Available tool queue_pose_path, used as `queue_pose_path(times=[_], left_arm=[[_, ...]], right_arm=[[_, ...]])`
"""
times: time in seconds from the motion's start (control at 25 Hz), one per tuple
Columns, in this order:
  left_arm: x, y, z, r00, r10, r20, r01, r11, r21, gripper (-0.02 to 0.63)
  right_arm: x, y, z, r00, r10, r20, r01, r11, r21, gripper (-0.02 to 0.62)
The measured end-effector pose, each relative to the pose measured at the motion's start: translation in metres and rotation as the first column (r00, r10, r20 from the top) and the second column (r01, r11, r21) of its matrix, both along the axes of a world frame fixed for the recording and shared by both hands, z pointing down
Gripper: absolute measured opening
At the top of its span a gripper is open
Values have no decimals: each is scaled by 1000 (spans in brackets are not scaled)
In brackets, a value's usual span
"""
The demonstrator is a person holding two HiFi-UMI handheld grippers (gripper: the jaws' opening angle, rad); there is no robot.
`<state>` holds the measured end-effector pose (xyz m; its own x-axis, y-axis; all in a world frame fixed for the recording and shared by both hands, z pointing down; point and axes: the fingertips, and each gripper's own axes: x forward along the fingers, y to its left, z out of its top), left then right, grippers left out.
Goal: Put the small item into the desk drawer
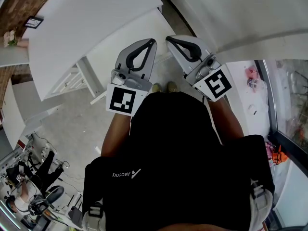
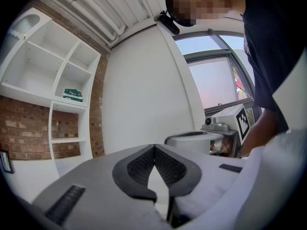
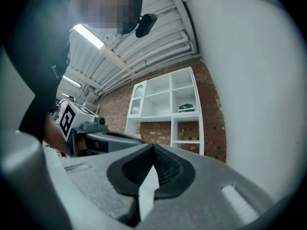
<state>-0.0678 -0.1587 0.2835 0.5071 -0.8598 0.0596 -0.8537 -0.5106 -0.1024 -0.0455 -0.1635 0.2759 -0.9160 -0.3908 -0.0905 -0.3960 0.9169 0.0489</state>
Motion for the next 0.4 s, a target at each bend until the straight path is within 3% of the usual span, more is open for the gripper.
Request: queue_pose_path(times=[0.4], left_arm=[[0,0,-1,1000,6,5,-6,1000,0,-2]], right_arm=[[0,1,0,1000,5,-3,-5,1000,4,0]])
